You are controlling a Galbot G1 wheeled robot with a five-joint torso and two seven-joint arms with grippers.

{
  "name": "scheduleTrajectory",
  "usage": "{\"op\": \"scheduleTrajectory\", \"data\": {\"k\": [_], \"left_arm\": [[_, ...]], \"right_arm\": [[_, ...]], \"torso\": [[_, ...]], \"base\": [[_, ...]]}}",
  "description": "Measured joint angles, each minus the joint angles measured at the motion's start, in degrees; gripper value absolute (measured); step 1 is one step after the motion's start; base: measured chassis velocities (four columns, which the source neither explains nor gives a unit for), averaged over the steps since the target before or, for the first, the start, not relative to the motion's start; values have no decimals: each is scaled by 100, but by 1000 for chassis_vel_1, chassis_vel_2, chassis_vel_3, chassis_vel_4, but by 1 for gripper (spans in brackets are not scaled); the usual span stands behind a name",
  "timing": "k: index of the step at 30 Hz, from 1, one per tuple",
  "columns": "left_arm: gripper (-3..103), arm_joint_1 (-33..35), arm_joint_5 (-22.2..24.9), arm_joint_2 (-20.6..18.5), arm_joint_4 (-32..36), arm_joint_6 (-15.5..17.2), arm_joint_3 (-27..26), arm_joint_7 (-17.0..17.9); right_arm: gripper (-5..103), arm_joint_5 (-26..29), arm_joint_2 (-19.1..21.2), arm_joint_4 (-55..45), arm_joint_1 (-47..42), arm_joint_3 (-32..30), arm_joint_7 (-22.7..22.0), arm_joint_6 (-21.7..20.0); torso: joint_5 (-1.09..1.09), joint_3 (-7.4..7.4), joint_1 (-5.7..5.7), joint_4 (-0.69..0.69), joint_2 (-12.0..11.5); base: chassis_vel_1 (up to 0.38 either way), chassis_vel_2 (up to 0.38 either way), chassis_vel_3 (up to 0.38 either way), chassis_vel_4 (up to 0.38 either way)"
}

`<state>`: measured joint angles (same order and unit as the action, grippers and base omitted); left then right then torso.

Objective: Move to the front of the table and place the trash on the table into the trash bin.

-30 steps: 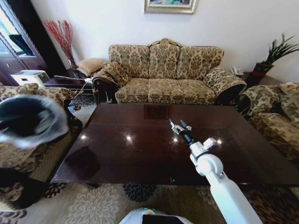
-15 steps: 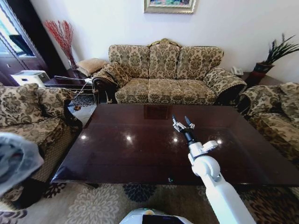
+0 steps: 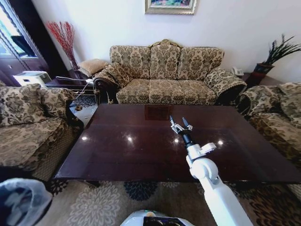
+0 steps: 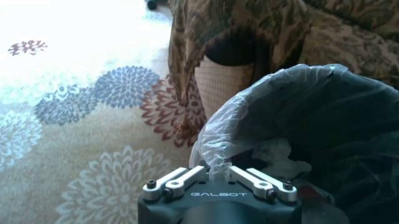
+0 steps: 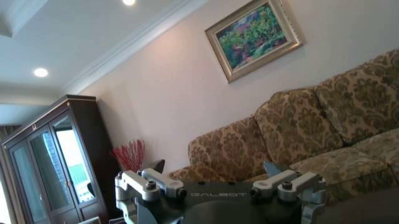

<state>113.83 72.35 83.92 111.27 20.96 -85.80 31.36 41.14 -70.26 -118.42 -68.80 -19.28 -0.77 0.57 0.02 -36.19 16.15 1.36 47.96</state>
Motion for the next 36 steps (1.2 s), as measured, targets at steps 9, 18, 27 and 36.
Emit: {"op": "scheduleTrajectory", "data": {"k": [9, 18, 27, 36], "left_arm": [[0, -757, -755, 124, -1562, -309, 789, -284], [0, -1096, -722, 122, -2220, -221, 1103, -466], [0, -1541, -792, 104, -3107, -183, 1459, -648], [0, -2058, -1027, 125, -3950, -317, 1794, -810]], "right_arm": [[100, -504, 23, -654, -569, -135, -33, -188], [100, -577, 27, -788, -728, -271, -79, -211], [100, -600, 53, -982, -1042, -599, -149, -312], [100, -604, 177, -1050, -1396, -1012, -158, -287]], "torso": [[-8, -1, 4, -2, -1], [-5, -1, 3, -1, -1], [-1, -1, 2, -2, -1], [-4, -1, 3, -4, -1]], "base": [[0, 0, 0, 0], [0, 0, 0, 0], [0, 0, 0, 0], [0, 0, 0, 0]]}}
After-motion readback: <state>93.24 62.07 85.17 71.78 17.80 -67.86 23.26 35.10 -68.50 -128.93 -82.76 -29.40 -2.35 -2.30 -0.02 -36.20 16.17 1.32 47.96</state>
